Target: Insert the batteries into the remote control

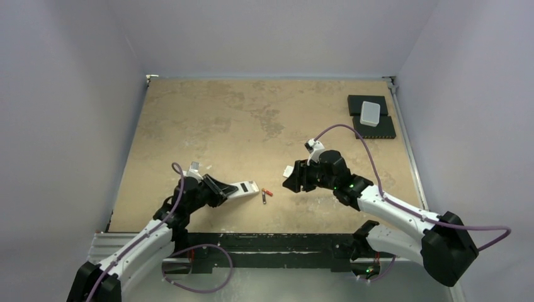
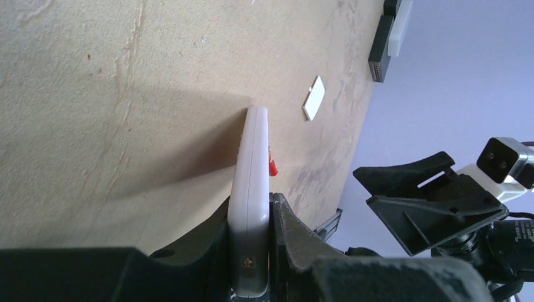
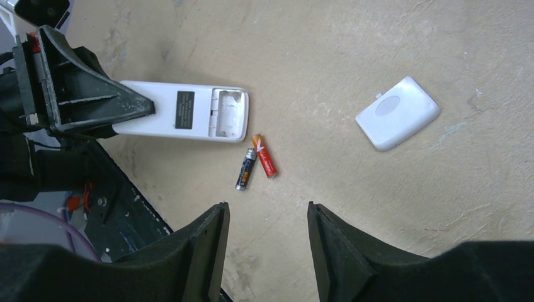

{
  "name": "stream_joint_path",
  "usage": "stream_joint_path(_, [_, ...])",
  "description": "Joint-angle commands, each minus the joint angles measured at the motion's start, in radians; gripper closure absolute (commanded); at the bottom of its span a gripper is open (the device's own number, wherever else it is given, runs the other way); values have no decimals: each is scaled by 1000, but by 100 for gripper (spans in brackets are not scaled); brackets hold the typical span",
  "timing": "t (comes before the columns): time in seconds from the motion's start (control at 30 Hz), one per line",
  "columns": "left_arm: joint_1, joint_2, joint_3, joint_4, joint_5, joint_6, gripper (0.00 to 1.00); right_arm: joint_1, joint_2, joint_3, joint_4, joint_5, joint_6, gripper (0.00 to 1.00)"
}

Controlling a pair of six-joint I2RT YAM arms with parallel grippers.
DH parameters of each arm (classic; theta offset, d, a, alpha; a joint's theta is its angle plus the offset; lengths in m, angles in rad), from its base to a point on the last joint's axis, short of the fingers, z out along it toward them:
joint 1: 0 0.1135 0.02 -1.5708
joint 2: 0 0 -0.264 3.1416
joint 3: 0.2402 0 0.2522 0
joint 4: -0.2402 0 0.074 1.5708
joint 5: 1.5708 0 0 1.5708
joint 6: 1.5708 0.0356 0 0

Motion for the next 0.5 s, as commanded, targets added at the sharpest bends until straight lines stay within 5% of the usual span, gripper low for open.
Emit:
stream_joint_path(0.0, [3, 117, -5, 129, -13, -4, 94, 4, -9, -5, 16, 17, -22, 43])
stream_joint_path(0.2, [3, 207, 15, 137, 20, 39, 57, 4, 1, -3, 24, 13, -25, 42])
stream_joint_path(0.4, [4, 167, 43, -1, 25, 96, 38, 3, 3, 0, 21, 16, -27, 42])
stream_joint_path(0.47, [4, 137, 59, -72, 19, 117, 25, 4, 6, 1, 21, 15, -26, 42])
